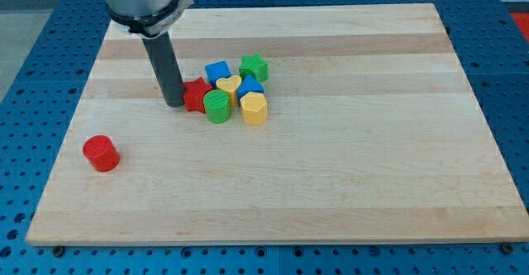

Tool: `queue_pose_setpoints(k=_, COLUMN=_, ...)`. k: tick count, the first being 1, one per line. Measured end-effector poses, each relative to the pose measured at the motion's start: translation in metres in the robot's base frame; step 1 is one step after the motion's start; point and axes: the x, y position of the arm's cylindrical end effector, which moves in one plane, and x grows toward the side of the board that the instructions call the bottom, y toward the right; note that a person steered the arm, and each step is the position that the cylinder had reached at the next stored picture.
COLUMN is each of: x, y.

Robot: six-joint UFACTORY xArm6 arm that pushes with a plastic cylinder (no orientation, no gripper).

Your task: Move the red circle closer to the blue triangle

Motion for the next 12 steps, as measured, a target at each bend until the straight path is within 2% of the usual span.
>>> queue_pose_setpoints(k=1, x=0.029, y=-0.017)
queue_pose_setpoints(k=2, x=0.048, y=-0.104)
queue_pose_setpoints(k=3, x=0.06, y=-0.155)
queue_pose_setpoints(k=4, x=0.094, y=-0.149)
queue_pose_setpoints(k=5, x=0.117, y=-0.1)
queue_pose_setpoints(k=6, x=0.12, y=-0.043)
queue_pose_setpoints(k=7, x=0.133, y=-0.028)
queue_pose_setpoints(k=8, x=0.166, y=-0.107)
queue_pose_setpoints(k=9, x=0.161, y=-0.154)
queue_pose_setpoints(k=10, x=0.144, y=-0.156)
queue_pose_setpoints(k=11, x=0.097, y=-0.156)
queue_pose_setpoints(k=12, x=0.078, y=-0.133)
